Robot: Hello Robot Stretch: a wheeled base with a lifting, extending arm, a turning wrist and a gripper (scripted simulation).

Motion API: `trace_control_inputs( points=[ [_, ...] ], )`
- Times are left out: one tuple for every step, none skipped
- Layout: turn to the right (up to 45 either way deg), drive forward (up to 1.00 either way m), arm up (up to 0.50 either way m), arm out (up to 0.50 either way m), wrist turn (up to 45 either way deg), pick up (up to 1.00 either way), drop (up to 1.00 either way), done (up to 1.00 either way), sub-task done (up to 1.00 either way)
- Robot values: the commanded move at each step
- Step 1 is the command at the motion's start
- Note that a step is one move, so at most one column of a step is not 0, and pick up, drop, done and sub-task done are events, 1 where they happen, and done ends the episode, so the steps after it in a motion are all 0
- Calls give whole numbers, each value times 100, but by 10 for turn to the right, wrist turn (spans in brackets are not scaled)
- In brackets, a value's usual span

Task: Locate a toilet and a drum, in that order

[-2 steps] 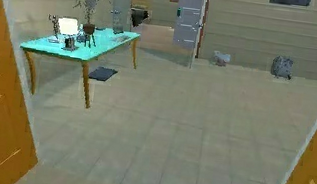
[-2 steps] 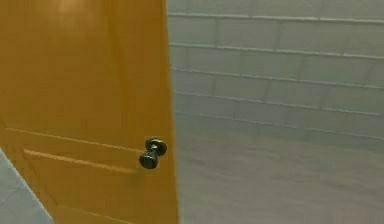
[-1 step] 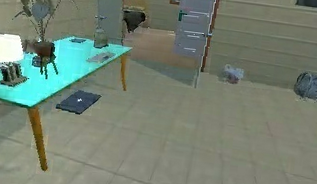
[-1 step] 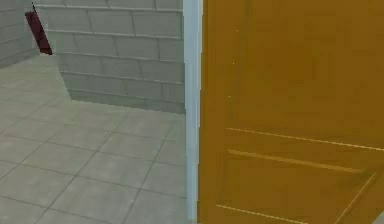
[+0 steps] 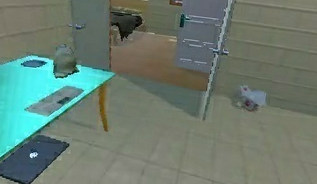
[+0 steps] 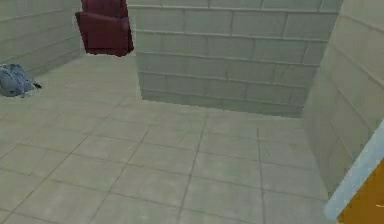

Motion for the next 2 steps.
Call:
trace_control_inputs(
  points=[
    [0,100,0,0,0,0,0,0,0],
    [0,100,0,0,0,0,0,0,0]
  ],
)
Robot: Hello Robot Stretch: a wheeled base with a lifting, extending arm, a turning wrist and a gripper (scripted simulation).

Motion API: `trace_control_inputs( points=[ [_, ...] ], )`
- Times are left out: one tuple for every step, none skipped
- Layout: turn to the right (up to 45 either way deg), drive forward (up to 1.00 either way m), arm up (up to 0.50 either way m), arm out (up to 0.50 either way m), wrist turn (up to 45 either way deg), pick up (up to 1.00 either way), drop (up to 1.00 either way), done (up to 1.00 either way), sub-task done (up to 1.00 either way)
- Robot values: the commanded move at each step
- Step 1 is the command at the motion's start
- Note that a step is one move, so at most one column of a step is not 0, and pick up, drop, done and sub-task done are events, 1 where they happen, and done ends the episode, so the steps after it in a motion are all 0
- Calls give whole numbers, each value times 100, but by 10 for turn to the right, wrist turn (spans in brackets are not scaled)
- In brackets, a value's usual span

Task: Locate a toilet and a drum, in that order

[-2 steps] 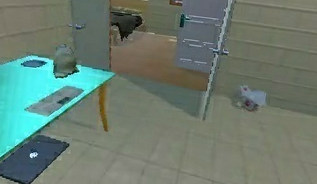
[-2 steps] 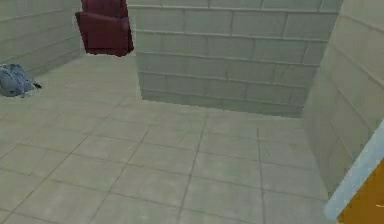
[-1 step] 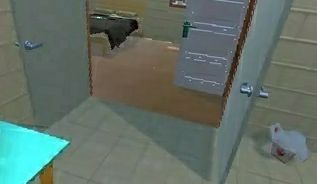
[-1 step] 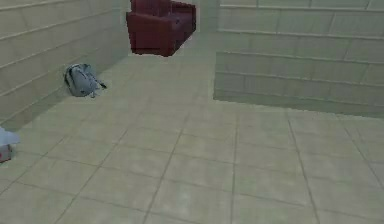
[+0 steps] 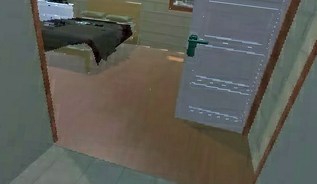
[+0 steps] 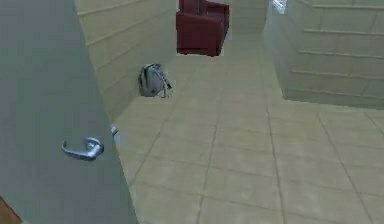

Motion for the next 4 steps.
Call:
trace_control_inputs(
  points=[
    [-90,0,0,0,0,0,0,0,0],
    [0,100,0,0,0,0,0,0,0],
    [-30,0,0,0,0,0,0,0,0],
    [0,65,0,0,0,0,0,0,0]
  ],
)
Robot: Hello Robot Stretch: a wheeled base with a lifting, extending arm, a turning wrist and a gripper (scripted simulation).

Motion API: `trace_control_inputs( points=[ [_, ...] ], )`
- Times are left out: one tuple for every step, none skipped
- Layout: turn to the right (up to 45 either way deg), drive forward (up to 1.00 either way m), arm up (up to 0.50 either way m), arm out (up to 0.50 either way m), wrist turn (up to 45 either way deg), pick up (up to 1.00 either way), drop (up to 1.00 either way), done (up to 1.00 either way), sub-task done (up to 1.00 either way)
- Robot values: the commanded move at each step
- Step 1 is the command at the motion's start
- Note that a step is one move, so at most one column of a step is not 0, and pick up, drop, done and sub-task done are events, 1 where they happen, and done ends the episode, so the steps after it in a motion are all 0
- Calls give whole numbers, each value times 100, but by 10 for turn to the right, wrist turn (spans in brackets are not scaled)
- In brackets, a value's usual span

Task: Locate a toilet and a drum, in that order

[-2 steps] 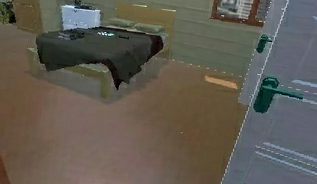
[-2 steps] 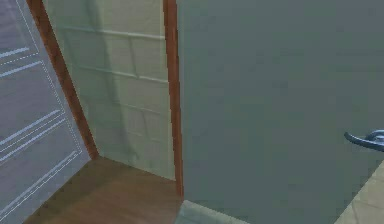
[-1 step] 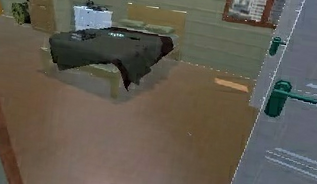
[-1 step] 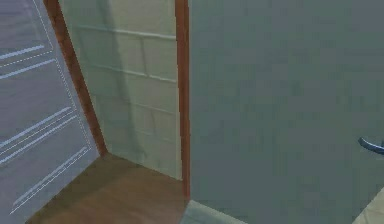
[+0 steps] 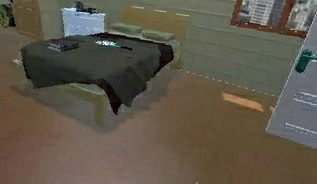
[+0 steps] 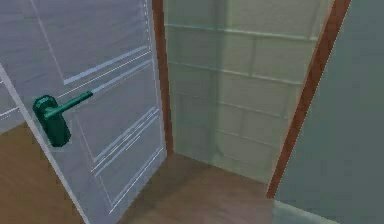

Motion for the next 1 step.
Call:
trace_control_inputs(
  points=[
    [-120,0,0,0,0,0,0,0,0]
  ],
)
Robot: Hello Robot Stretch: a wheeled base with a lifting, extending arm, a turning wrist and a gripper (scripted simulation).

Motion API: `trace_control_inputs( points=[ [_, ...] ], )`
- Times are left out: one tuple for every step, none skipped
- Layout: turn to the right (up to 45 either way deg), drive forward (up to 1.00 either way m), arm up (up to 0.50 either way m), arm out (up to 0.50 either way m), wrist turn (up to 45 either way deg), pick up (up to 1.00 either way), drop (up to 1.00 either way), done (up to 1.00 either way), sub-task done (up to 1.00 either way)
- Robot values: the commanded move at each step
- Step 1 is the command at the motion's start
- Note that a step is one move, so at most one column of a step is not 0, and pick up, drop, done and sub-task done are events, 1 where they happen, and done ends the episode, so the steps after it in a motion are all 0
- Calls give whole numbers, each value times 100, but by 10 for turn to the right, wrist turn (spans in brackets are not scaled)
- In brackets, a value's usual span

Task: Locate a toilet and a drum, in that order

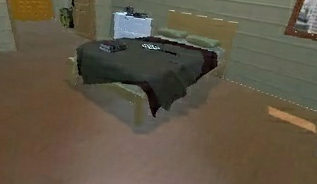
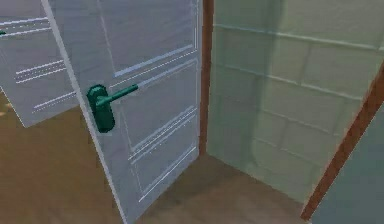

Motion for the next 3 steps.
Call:
trace_control_inputs(
  points=[
    [0,15,0,0,0,0,0,0,0],
    [450,0,0,0,0,0,0,0,0],
    [0,85,0,0,0,0,0,0,0]
  ],
)
